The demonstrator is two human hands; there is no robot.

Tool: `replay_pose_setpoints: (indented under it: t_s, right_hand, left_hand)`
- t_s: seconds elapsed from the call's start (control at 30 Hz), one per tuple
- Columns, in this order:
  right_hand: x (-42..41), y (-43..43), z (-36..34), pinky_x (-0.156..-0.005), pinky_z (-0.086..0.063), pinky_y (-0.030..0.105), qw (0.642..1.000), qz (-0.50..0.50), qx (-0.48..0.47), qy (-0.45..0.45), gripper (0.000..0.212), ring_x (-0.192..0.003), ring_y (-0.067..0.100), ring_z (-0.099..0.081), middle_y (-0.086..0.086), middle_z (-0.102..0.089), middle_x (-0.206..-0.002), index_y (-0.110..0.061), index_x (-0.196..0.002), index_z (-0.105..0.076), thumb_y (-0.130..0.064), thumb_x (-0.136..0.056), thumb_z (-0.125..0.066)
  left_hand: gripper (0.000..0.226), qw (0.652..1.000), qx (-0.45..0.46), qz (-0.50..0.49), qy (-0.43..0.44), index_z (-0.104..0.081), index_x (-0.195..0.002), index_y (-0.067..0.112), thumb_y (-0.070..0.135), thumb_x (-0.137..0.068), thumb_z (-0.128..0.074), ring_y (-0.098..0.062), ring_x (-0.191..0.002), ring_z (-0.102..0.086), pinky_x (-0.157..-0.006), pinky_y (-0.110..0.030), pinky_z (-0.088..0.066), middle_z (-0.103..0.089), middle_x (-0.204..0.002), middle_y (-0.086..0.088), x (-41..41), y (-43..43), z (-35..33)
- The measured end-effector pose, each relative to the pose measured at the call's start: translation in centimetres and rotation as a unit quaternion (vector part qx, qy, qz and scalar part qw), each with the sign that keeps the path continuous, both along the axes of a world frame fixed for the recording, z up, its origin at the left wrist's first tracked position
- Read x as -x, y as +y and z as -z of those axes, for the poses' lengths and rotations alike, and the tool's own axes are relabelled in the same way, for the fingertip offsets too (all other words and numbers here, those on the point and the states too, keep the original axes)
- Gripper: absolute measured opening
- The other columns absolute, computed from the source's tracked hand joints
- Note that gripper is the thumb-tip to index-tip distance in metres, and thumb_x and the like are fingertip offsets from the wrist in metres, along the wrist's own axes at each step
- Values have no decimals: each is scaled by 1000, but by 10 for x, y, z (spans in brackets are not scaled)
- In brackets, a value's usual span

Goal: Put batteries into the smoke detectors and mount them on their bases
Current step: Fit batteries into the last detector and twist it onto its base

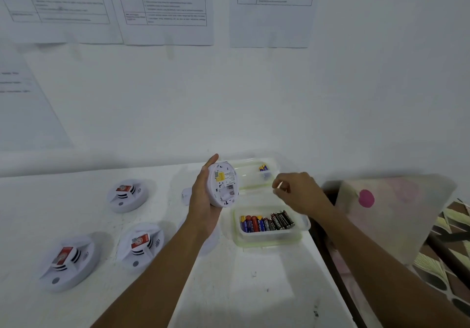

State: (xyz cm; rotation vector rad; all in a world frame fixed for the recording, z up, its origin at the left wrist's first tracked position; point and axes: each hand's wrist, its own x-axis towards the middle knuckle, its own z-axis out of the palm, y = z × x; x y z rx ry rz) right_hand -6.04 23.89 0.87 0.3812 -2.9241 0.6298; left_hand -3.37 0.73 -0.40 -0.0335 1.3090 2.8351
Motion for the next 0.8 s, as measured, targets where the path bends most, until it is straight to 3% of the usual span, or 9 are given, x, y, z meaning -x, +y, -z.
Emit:
replay_pose_setpoints:
  t_s: [0.17,0.23,0.33,0.43,0.53,0.7,0.8]
  right_hand:
    - [53,-13,-31,-64,-45,24,999,-18,32,6,3,-65,7,-60,-14,-62,-68,-24,-86,-69,-22,-86,-67]
    - [79,-21,-36,-68,-46,25,1000,-13,-7,-14,2,-73,12,-62,-13,-63,-69,-23,-85,-67,-21,-85,-67]
    - [115,-34,-30,-79,-50,31,995,-16,-79,-51,4,-86,20,-62,-4,-66,-87,-23,-86,-66,-21,-82,-68]
    - [137,-45,-22,-78,-47,31,982,-12,-169,-82,13,-94,24,-61,1,-61,-106,-25,-90,-64,-19,-79,-67]
    - [150,-54,-13,-76,-47,30,966,-19,-233,-108,24,-95,26,-63,4,-59,-108,-19,-101,-67,-16,-78,-69]
    - [163,-63,-3,-77,-56,33,979,-3,-162,-120,21,-83,23,-66,5,-67,-99,-18,-93,-68,-20,-74,-76]
    - [164,-67,-1,-66,-54,29,980,-18,-134,-146,22,-68,14,-63,0,-66,-94,-21,-86,-68,-26,-70,-83]
  left_hand:
    - [40,1000,4,3,-9,-56,-132,25,36,-96,-43,-25,-128,-52,-103,-42,-45,-55,-141,-7,15,-6,-5]
    - [36,1000,6,8,-17,-57,-130,26,34,-102,-37,-26,-128,-52,-108,-46,-41,-55,-141,-8,22,-8,-6]
    - [37,1000,8,10,-26,-57,-131,25,34,-102,-37,-26,-129,-52,-111,-48,-38,-55,-141,-8,32,-14,-4]
    - [37,1000,-2,8,-27,-57,-131,24,33,-101,-37,-26,-128,-53,-111,-47,-38,-57,-138,-8,41,-22,-2]
    - [36,1000,-7,10,-26,-57,-130,24,31,-103,-34,-25,-130,-51,-111,-46,-37,-56,-140,-7,49,-31,0]
    - [38,1000,-18,13,-22,-55,-131,24,31,-104,-30,-22,-128,-52,-110,-44,-38,-57,-138,-6,60,-40,5]
    - [39,1000,-18,12,-20,-56,-130,25,34,-99,-35,-19,-124,-55,-106,-41,-42,-59,-135,-4,64,-42,8]
